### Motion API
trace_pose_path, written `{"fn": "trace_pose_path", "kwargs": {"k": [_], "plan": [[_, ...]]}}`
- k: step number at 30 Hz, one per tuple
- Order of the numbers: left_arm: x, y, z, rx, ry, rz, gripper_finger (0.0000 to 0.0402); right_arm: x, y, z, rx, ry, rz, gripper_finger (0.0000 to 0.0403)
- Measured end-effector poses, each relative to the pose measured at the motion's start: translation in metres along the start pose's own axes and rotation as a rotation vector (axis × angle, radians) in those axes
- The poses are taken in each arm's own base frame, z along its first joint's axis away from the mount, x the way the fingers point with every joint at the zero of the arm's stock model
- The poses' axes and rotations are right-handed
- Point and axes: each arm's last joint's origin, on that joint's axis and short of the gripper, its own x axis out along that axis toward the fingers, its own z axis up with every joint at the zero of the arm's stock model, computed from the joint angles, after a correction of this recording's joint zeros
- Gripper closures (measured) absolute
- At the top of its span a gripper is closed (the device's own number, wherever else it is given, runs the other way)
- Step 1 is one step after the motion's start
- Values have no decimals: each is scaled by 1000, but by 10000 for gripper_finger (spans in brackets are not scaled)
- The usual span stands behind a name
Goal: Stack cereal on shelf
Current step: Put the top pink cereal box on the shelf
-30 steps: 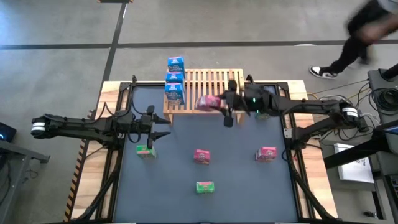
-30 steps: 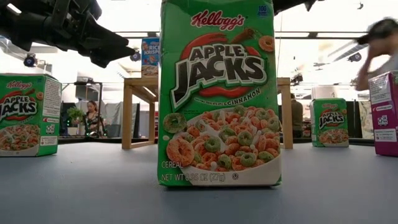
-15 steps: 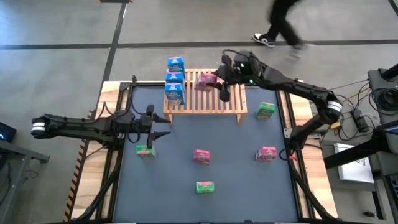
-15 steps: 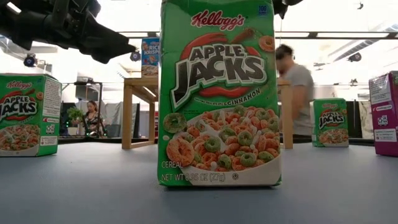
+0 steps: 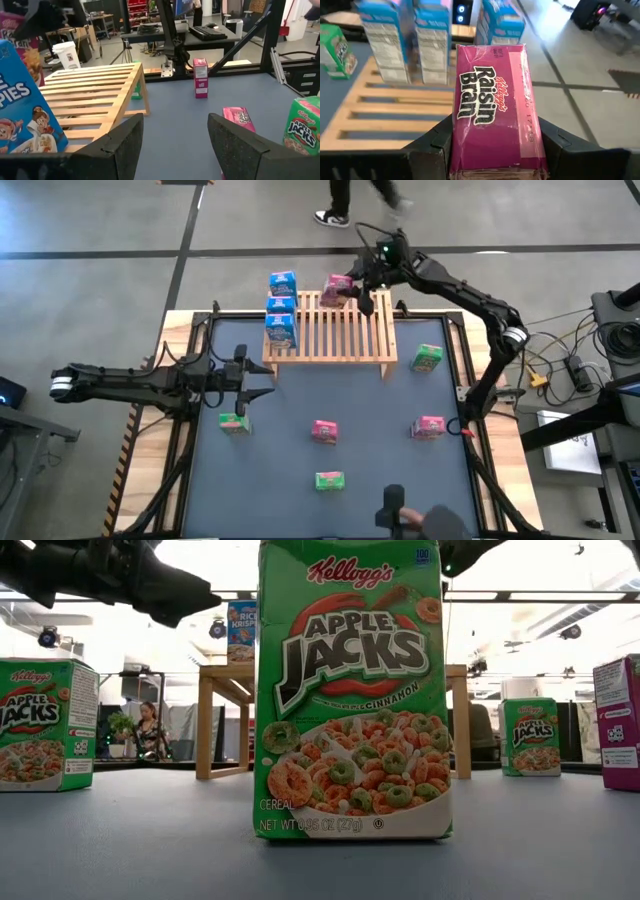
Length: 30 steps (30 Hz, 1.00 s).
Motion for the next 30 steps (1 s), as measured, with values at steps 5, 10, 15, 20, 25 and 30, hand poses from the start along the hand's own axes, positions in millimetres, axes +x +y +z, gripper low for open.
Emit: {"fn": "trace_pose_path", "kwargs": {"k": [5, 10, 15, 20, 25, 30], "plan": [[0, 0, -3, -33, 29, -3, 196, 10, -13, -12, 28, 37, 45, 240], [0, -1, -7, -57, 65, -3, 196, 15, -17, -12, 33, 54, 60, 241], [0, -1, -8, -63, 69, -3, 196, 16, -18, -13, 32, 56, 65, 241], [0, -1, -12, -73, 83, 0, 196, 17, -16, -13, 29, 60, 72, 232], [0, -1, -13, -75, 85, 3, 196, 19, -15, -13, 40, 64, 79, 200], [0, -1, -13, -76, 85, 3, 196, 19, -14, -12, 38, 62, 78, 178]]}}
